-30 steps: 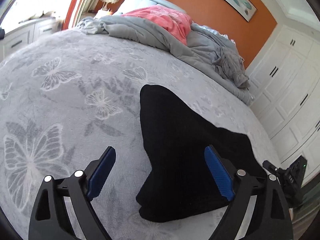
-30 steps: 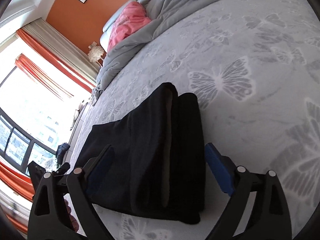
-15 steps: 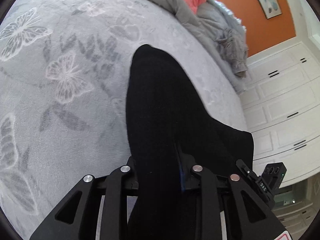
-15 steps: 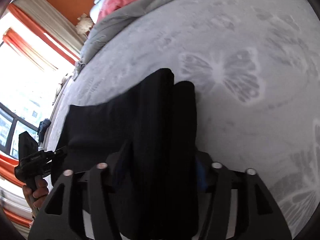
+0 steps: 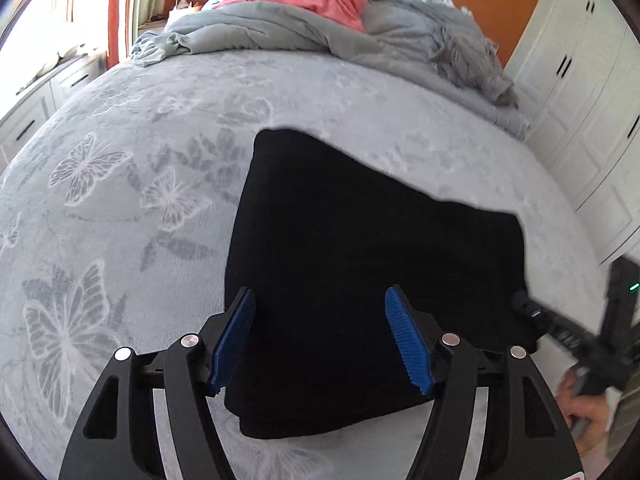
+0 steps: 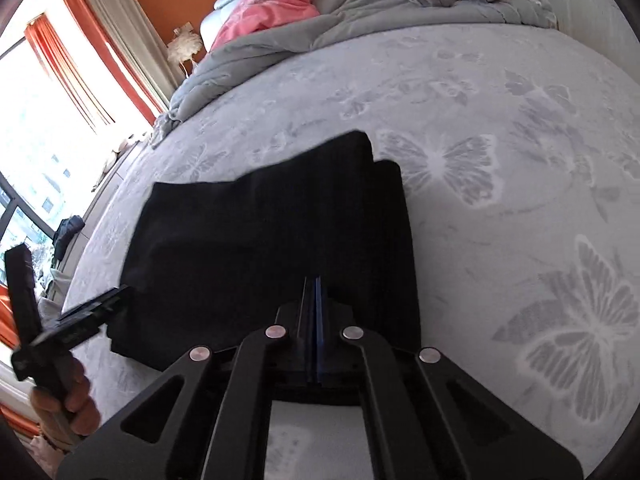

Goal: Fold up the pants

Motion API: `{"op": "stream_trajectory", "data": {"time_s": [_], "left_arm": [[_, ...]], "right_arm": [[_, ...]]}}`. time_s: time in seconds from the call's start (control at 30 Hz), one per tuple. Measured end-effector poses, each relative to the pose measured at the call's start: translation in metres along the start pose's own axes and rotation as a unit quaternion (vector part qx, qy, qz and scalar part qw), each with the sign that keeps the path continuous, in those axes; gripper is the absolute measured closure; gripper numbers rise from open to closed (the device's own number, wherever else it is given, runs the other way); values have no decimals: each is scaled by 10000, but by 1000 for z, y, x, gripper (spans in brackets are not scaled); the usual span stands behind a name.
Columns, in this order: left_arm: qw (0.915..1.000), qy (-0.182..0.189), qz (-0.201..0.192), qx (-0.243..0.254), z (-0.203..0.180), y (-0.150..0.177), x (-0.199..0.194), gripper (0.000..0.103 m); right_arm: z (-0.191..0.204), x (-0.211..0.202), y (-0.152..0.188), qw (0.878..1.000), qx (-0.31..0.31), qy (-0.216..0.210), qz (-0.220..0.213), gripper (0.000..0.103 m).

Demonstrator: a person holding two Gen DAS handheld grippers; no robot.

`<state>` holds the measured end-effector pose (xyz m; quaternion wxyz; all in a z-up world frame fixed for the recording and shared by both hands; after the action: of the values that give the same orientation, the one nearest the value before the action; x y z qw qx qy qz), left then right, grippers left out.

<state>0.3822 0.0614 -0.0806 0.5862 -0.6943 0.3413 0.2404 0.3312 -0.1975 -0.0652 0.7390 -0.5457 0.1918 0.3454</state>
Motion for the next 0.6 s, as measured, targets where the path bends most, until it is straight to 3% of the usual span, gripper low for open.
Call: {"op": "stream_trajectory", "data": {"time_s": [0.07, 0.17, 0.23, 0.27, 0.33, 0.4, 0.47, 0.5, 0.53, 0.6], "left_arm": [[9998, -181, 20, 114, 5, 13, 8, 39], [9999, -112, -48, -42, 13, 17, 5, 38], [9999, -120, -85, -82, 11, 17, 1, 38], [9999, -103, -95, -93, 10, 17, -2, 37], [9999, -42, -122, -66, 6, 19, -9, 33], [9998, -66, -149, 61, -2, 22, -15, 31], [9996, -148, -161, 203, -10, 24, -17, 30], [9994, -174, -155, 256, -14, 24, -17, 30], [9992, -221, -175, 297, -18, 24, -17, 30], [9985, -322, -208, 388, -22, 24, -18, 30]], "right_arm": [[15, -18, -2, 9981, -520, 230, -244, 101], [-3, -6, 9, 9933, -767, 866, 78, 96], [-16, -8, 14, 9972, -365, 635, 143, 78], [-18, -8, 13, 9984, -243, 485, 167, 63], [-19, 3, 17, 9986, -110, 331, 390, 48], [-16, 16, 21, 9981, -128, 380, 475, 48], [-11, 20, 20, 9983, -190, 417, 367, 66], [-7, 17, 15, 9984, -237, 410, 324, 83], [-2, 10, 9, 9991, -212, 257, 271, 88], [9, -14, -7, 9996, -255, 91, -56, 89]]}}
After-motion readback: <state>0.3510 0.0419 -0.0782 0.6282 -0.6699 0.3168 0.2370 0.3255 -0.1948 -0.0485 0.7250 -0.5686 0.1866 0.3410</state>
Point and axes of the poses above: each gripper's, at about its wrist camera, not at the fingertips, and x roughly the way its jaws point, z to its left, y to its underside, the point moved 6 cm from there along x, roughly the way its jaws point, and after that the axes turned 6 degrees about -z, right-handed, at the moved point
